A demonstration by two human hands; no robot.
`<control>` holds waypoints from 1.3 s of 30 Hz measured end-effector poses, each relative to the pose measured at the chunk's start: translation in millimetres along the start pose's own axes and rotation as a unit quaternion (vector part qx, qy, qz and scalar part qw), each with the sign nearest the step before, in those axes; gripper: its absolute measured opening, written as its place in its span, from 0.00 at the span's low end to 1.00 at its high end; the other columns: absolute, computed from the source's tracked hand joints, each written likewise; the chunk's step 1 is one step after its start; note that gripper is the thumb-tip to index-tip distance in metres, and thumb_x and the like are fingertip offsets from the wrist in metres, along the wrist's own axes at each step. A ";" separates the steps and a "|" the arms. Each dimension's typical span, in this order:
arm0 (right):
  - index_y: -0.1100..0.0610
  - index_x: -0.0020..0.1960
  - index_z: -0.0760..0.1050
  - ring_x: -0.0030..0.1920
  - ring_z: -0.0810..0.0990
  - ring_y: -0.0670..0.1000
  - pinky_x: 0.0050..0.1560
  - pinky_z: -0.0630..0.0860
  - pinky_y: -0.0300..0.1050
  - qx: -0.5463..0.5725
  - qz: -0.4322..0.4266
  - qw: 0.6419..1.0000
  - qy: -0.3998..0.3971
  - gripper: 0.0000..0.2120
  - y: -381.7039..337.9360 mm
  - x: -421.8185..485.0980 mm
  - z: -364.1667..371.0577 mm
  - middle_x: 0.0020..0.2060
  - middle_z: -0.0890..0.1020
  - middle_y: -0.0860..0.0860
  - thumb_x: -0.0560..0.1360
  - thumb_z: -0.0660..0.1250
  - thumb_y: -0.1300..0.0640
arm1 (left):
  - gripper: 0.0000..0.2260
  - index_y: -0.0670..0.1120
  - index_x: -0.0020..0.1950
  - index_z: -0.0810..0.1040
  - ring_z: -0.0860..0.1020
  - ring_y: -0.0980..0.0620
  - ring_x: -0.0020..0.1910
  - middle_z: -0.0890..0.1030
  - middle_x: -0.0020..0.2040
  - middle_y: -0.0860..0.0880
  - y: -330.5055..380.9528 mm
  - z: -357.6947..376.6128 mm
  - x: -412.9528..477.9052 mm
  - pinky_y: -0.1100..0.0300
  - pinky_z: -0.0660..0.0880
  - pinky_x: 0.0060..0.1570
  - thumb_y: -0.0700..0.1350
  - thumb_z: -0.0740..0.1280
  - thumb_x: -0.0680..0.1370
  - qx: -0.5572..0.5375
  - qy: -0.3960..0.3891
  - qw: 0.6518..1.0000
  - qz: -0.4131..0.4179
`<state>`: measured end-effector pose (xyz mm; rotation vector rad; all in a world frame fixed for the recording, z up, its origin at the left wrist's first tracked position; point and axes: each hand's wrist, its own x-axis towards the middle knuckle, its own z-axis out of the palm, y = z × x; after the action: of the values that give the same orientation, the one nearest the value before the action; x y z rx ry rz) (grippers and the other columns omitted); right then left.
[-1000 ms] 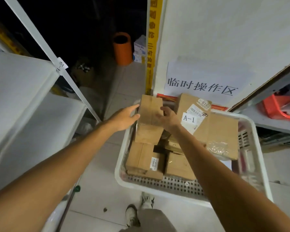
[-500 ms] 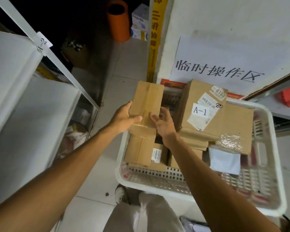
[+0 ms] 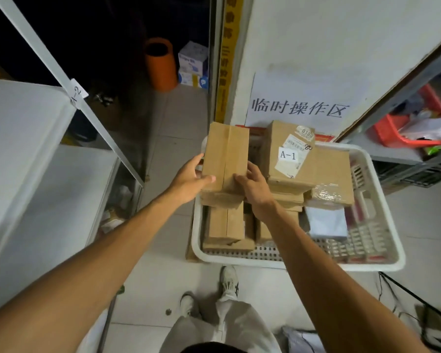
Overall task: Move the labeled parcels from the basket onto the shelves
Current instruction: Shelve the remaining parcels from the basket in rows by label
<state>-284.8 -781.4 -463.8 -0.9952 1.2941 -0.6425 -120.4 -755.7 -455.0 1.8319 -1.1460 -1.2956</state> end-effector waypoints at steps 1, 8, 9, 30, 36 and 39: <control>0.53 0.74 0.61 0.62 0.74 0.54 0.66 0.71 0.58 0.005 -0.013 1.000 0.005 0.25 -8.0 -5.7 0.3 0.63 0.74 0.53 0.79 0.63 0.60 | 0.31 0.48 0.77 0.58 0.72 0.55 0.57 0.69 0.70 0.51 7.6 -3.7 -5.4 0.61 0.71 0.51 0.41 0.68 0.77 0.003 0.009 1.000 0.016; 0.52 0.71 0.63 0.60 0.75 0.52 0.59 0.76 0.52 0.039 -0.126 0.991 -0.010 0.23 -74.9 -48.5 3.4 0.63 0.74 0.51 0.79 0.63 0.61 | 0.18 0.53 0.73 0.66 0.69 0.52 0.67 0.69 0.70 0.50 66.6 -48.2 -42.2 0.55 0.70 0.62 0.49 0.57 0.83 -0.045 0.067 0.990 0.117; 0.51 0.71 0.64 0.60 0.76 0.53 0.59 0.76 0.55 0.045 -0.139 0.989 -0.012 0.22 -82.6 -53.5 5.1 0.62 0.75 0.51 0.78 0.62 0.61 | 0.17 0.52 0.73 0.66 0.69 0.52 0.67 0.69 0.71 0.48 75.4 -53.9 -48.7 0.60 0.72 0.59 0.47 0.54 0.84 -0.049 0.073 0.987 0.132; 0.50 0.70 0.67 0.62 0.77 0.49 0.57 0.78 0.45 -0.020 -0.273 0.936 -0.222 0.20 -160.2 -79.1 60.0 0.62 0.76 0.47 0.79 0.64 0.53 | 0.41 0.59 0.71 0.63 0.71 0.52 0.67 0.71 0.68 0.53 97.5 -143.1 -138.5 0.46 0.72 0.64 0.62 0.77 0.62 -0.014 0.243 0.957 0.158; 0.45 0.68 0.65 0.60 0.77 0.44 0.58 0.77 0.44 -0.061 -0.278 0.915 -0.287 0.30 -173.8 -75.3 79.7 0.59 0.77 0.41 0.71 0.75 0.54 | 0.43 0.57 0.75 0.58 0.72 0.50 0.66 0.70 0.70 0.54 99.2 -136.9 -160.7 0.47 0.74 0.62 0.56 0.78 0.66 -0.023 0.342 0.927 0.154; 0.47 0.71 0.65 0.59 0.77 0.47 0.50 0.78 0.42 -0.028 -0.253 0.924 -0.285 0.34 -179.3 -70.1 83.0 0.60 0.77 0.45 0.69 0.76 0.54 | 0.38 0.50 0.77 0.57 0.72 0.50 0.65 0.70 0.67 0.56 98.8 -136.3 -172.2 0.51 0.75 0.60 0.43 0.74 0.72 -0.051 0.400 0.899 0.169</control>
<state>-193.9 -784.4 -274.9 -1.4537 0.5398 -0.6348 -46.5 -644.2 -254.7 1.7147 -0.8446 -0.3150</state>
